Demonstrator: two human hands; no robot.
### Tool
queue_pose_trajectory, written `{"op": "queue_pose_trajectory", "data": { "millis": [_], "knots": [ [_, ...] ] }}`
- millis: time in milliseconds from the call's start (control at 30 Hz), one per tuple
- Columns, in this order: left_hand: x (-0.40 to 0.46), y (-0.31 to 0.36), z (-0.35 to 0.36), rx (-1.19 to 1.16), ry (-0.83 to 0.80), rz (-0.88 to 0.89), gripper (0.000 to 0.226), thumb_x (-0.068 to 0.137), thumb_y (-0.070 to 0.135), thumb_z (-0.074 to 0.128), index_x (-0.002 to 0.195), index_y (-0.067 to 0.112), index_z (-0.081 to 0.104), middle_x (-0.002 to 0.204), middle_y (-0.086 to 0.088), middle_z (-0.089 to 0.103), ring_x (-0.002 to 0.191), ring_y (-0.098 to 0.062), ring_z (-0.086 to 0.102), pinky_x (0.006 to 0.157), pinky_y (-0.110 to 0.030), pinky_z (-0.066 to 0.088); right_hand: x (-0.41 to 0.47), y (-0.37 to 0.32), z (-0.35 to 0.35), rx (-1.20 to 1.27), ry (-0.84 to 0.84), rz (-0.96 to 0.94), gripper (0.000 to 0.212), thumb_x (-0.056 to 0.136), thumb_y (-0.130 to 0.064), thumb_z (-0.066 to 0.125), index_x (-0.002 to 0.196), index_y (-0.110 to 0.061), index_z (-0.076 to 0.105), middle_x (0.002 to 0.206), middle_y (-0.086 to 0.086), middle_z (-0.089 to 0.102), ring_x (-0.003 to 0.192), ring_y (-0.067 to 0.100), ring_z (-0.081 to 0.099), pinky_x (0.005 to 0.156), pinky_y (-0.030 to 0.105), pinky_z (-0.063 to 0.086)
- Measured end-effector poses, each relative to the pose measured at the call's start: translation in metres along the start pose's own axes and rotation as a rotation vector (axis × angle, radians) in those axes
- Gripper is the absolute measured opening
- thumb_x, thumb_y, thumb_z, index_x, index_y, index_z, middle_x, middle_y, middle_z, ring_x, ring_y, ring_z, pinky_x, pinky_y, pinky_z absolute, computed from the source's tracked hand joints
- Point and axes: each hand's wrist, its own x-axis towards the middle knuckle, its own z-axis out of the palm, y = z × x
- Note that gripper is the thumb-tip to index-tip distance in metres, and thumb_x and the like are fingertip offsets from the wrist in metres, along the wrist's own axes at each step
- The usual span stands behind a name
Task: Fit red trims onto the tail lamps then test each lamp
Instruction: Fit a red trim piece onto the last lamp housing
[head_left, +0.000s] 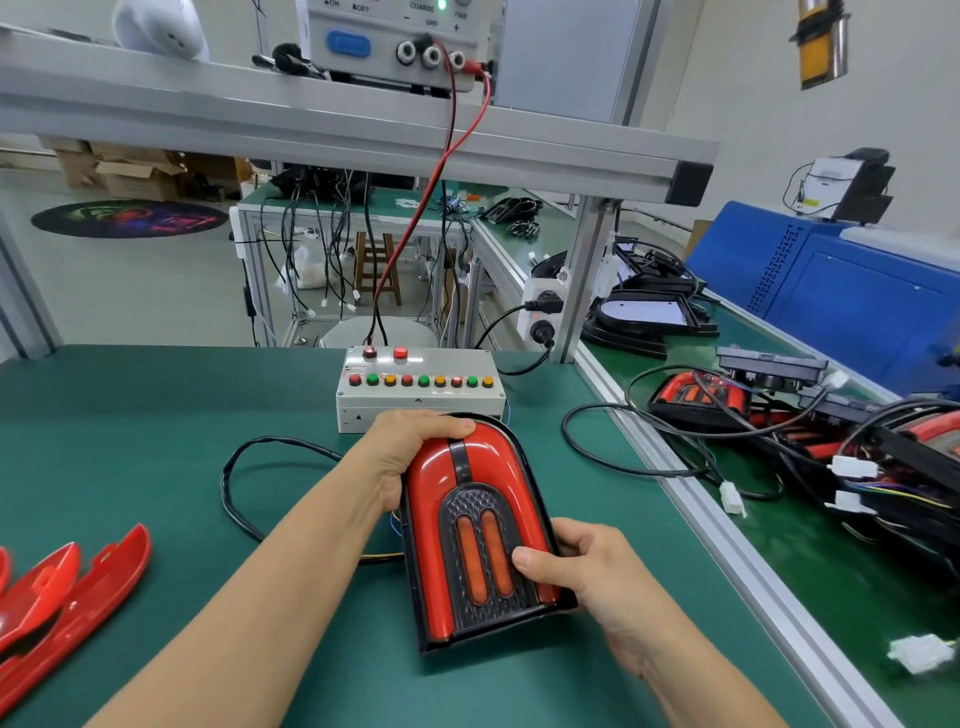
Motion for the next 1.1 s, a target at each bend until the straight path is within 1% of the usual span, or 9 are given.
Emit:
{"op": "queue_pose_trajectory", "data": {
  "millis": [267, 433, 533, 600, 700, 800, 867, 967, 1100],
  "knots": [
    [-0.001, 0.000, 0.005, 0.050, 0.022, 0.076, 0.034, 0.070, 0.016, 0.079, 0.102, 0.011, 0.068, 0.079, -0.010, 0.074, 0.063, -0.021, 0.070, 0.056, -0.030, 0.055, 0.001, 0.002, -0.002, 0.038, 0.004, 0.006, 0.027, 0.081, -0.010, 0.074, 0.108, -0.010, 0.069, 0.096, 0.007, 0.076, 0.090, 0.022, 0.073, 0.076, 0.028, 0.055],
    [-0.011, -0.014, 0.011, 0.073, 0.023, 0.142, 0.035, 0.081, 0.040, 0.069, 0.109, 0.021, 0.061, 0.092, -0.002, 0.073, 0.083, -0.020, 0.069, 0.074, -0.036, 0.052, 0.002, 0.002, -0.005, 0.118, 0.105, -0.032, 0.029, 0.080, -0.013, 0.075, 0.108, -0.011, 0.068, 0.097, 0.005, 0.076, 0.088, 0.021, 0.073, 0.071, 0.028, 0.055],
    [-0.021, -0.032, 0.017, 0.100, -0.028, 0.214, 0.046, 0.083, 0.034, 0.068, 0.124, 0.024, 0.051, 0.112, 0.002, 0.067, 0.098, -0.014, 0.066, 0.083, -0.033, 0.053, 0.005, 0.002, -0.006, 0.193, 0.190, -0.063, 0.030, 0.080, -0.016, 0.075, 0.108, -0.011, 0.067, 0.096, 0.004, 0.076, 0.085, 0.019, 0.074, 0.059, 0.022, 0.054],
    [-0.027, -0.042, 0.021, 0.121, -0.051, 0.270, 0.052, 0.083, 0.028, 0.070, 0.129, 0.028, 0.046, 0.119, 0.007, 0.061, 0.100, -0.006, 0.065, 0.078, -0.023, 0.054, 0.006, 0.002, -0.006, 0.232, 0.223, -0.074, 0.031, 0.079, -0.016, 0.075, 0.108, -0.010, 0.066, 0.095, 0.003, 0.076, 0.082, 0.018, 0.074, 0.055, 0.021, 0.053],
    [-0.030, -0.052, 0.026, 0.165, -0.041, 0.345, 0.053, 0.086, 0.017, 0.067, 0.132, 0.031, 0.044, 0.116, 0.010, 0.063, 0.097, 0.000, 0.065, 0.074, -0.017, 0.054, 0.005, 0.004, -0.003, 0.234, 0.210, -0.088, 0.042, 0.072, -0.025, 0.078, 0.110, -0.012, 0.065, 0.096, 0.002, 0.076, 0.085, 0.019, 0.074, 0.060, 0.025, 0.056],
    [-0.033, -0.054, 0.027, 0.115, -0.049, 0.355, 0.042, 0.092, 0.007, 0.058, 0.129, 0.027, 0.052, 0.110, 0.005, 0.070, 0.098, -0.010, 0.068, 0.076, -0.023, 0.056, 0.003, 0.005, -0.001, 0.252, 0.185, -0.123, 0.064, 0.059, -0.037, 0.081, 0.113, -0.009, 0.062, 0.102, 0.006, 0.075, 0.094, 0.023, 0.072, 0.084, 0.038, 0.056],
    [-0.035, -0.052, 0.027, 0.020, -0.128, 0.305, 0.037, 0.093, 0.004, 0.053, 0.124, 0.024, 0.057, 0.110, -0.001, 0.071, 0.099, -0.020, 0.068, 0.077, -0.030, 0.057, 0.003, 0.003, -0.003, 0.349, 0.137, -0.153, 0.064, 0.067, -0.039, 0.075, 0.118, -0.006, 0.057, 0.109, 0.010, 0.073, 0.101, 0.026, 0.070, 0.092, 0.042, 0.054],
    [-0.038, -0.050, 0.028, -0.012, -0.235, 0.267, 0.038, 0.093, 0.002, 0.052, 0.122, 0.025, 0.060, 0.113, -0.007, 0.070, 0.095, -0.023, 0.069, 0.074, -0.031, 0.058, -0.001, -0.003, -0.003, 0.483, 0.008, -0.164, 0.054, 0.081, -0.047, 0.068, 0.123, -0.014, 0.064, 0.119, 0.010, 0.069, 0.110, 0.027, 0.066, 0.087, 0.040, 0.057],
    [-0.041, -0.052, 0.035, 0.032, -0.284, 0.275, 0.043, 0.094, 0.002, 0.049, 0.129, 0.026, 0.053, 0.115, -0.003, 0.069, 0.100, -0.020, 0.068, 0.079, -0.030, 0.057, -0.003, 0.001, -0.006, 0.690, -0.105, -0.131, 0.077, 0.050, -0.061, 0.087, 0.111, -0.016, 0.073, 0.122, 0.015, 0.067, 0.111, 0.031, 0.065, 0.084, 0.043, 0.057]
  ]
}}
